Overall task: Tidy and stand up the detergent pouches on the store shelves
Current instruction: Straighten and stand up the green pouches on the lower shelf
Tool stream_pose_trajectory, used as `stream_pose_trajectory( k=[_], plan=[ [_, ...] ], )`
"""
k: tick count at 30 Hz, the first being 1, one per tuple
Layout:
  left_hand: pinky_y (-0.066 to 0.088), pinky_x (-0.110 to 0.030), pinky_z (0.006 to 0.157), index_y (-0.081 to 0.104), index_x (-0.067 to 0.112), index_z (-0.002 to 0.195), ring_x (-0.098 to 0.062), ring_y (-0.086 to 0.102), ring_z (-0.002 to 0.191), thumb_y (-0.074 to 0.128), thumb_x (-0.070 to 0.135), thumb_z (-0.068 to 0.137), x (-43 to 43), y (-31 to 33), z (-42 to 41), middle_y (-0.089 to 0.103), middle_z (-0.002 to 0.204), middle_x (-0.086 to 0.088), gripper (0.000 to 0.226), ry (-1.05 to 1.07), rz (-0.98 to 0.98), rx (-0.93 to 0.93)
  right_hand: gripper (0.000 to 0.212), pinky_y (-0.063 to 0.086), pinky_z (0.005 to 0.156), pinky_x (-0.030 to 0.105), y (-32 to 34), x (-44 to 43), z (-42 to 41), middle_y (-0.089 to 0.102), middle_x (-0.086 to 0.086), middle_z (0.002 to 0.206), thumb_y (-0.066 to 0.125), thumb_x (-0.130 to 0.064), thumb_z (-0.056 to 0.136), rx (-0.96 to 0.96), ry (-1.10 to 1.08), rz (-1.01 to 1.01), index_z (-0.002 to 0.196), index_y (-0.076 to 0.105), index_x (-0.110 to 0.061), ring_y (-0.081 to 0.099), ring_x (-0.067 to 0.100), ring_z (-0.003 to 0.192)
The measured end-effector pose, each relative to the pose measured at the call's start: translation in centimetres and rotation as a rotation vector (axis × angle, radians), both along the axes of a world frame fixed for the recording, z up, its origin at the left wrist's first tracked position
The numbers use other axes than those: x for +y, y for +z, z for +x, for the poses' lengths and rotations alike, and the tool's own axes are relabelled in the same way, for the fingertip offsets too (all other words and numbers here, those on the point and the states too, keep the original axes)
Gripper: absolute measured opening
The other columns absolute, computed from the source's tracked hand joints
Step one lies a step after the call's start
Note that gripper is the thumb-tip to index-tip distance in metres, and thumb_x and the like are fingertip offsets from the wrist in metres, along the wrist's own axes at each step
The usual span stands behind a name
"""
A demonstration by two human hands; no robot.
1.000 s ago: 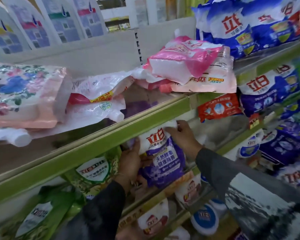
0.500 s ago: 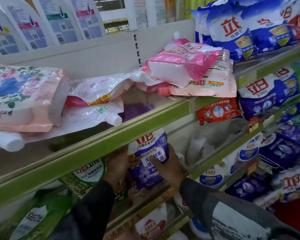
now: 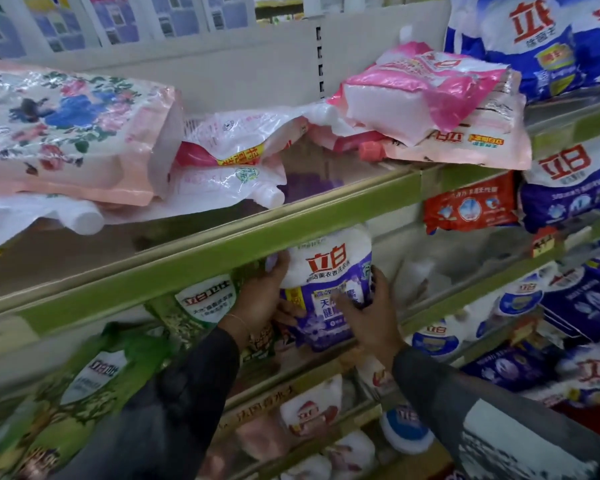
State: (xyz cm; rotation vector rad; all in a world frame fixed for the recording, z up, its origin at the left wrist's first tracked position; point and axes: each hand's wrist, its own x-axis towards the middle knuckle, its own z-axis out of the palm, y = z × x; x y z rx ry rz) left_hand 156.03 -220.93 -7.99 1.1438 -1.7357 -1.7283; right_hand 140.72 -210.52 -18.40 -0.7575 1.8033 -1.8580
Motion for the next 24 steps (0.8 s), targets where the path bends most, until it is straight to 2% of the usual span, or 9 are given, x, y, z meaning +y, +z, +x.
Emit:
stream_pose_trajectory(
  k=[3,5,7,9,12,14,16,20,24],
  plan=[
    [0.057,-0.038,0.057,0.067,0.024,0.092,-0.030,0.068,0.055,0.049,0.063,0.090,0.9,-0.2,0.1,0.072,0.062,-0.004,0.043,0.090,-0.129,0.006,0.079,0.063,0.082,0.046,0.7,-0.8,-0.5,0.059,0.010,0.133,0.087,-0.057,0.067,0.106,-0.011,-0.007,0.134,0.051,-0.036,0.068,0.021,0.113],
    [0.059,-0.050,0.070,0.071,0.022,0.085,-0.034,0.070,0.067,0.055,0.064,0.085,1.3,-0.4,0.1,0.075,0.073,-0.009,0.045,0.152,-0.235,0.003,0.079,0.063,0.083,0.043,1.8,-1.1,-0.3,0.057,0.011,0.135,0.085,-0.056,0.069,0.130,-0.040,-0.053,0.135,0.050,-0.031,0.066,0.021,0.116],
    [0.056,-0.042,0.078,0.070,0.014,0.087,-0.034,0.069,0.081,0.060,0.045,0.089,1.6,-0.6,0.4,0.074,0.087,-0.015,0.033,0.184,-0.500,-0.112,0.090,0.062,0.088,0.039,2.6,-1.2,0.1,0.051,0.008,0.140,0.082,-0.064,0.066,0.162,-0.060,-0.074,0.139,0.044,-0.027,0.063,0.020,0.120],
    [0.044,-0.028,0.067,0.066,0.009,0.083,-0.032,0.065,0.077,0.057,0.026,0.094,1.9,-0.5,1.0,0.069,0.081,-0.013,0.023,0.217,-0.763,-0.255,0.097,0.059,0.095,0.039,3.1,-1.1,0.6,0.041,0.000,0.144,0.076,-0.073,0.063,0.192,-0.079,-0.051,0.140,0.037,-0.030,0.056,0.020,0.126],
    [0.038,-0.029,0.056,0.061,0.013,0.076,-0.029,0.061,0.066,0.054,0.034,0.094,2.0,-0.4,1.9,0.064,0.070,-0.008,0.029,0.216,-1.009,-0.365,0.083,0.055,0.098,0.045,3.5,-0.9,1.2,0.037,-0.007,0.138,0.074,-0.074,0.065,0.256,-0.139,-0.020,0.131,0.037,-0.039,0.052,0.022,0.125],
    [0.044,-0.030,0.057,0.062,0.019,0.082,-0.024,0.059,0.069,0.050,0.049,0.092,1.2,-0.9,2.7,0.063,0.076,-0.005,0.033,0.208,-1.067,-0.428,0.077,0.056,0.095,0.047,3.6,-0.6,1.8,0.037,-0.012,0.129,0.071,-0.074,0.067,0.299,-0.172,-0.010,0.127,0.041,-0.037,0.053,0.023,0.122],
    [0.046,-0.032,0.059,0.058,0.020,0.081,-0.020,0.055,0.070,0.052,0.055,0.089,0.7,-1.4,3.5,0.058,0.078,-0.002,0.036,0.201,-1.040,-0.401,0.070,0.057,0.092,0.046,3.7,-0.2,2.6,0.037,-0.013,0.123,0.070,-0.069,0.073,0.344,-0.200,0.006,0.126,0.045,-0.031,0.055,0.023,0.118],
    [0.036,-0.031,0.056,0.050,0.018,0.074,-0.021,0.051,0.066,0.060,0.049,0.089,1.3,-1.9,5.4,0.055,0.071,-0.002,0.036,0.173,-0.998,-0.330,0.049,0.052,0.095,0.040,3.6,0.3,4.9,0.041,-0.007,0.116,0.075,-0.045,0.084,0.402,-0.195,0.086,0.120,0.053,-0.021,0.053,0.022,0.115],
    [0.038,-0.030,0.060,0.060,0.013,0.079,-0.024,0.056,0.072,0.061,0.033,0.091,1.5,-2.1,7.9,0.063,0.078,-0.007,0.024,0.116,-1.022,-0.319,0.037,0.048,0.087,0.033,3.8,-0.1,7.8,0.049,-0.003,0.109,0.073,-0.035,0.089,0.469,-0.116,0.109,0.115,0.058,-0.014,0.052,0.018,0.105]
  ],
)
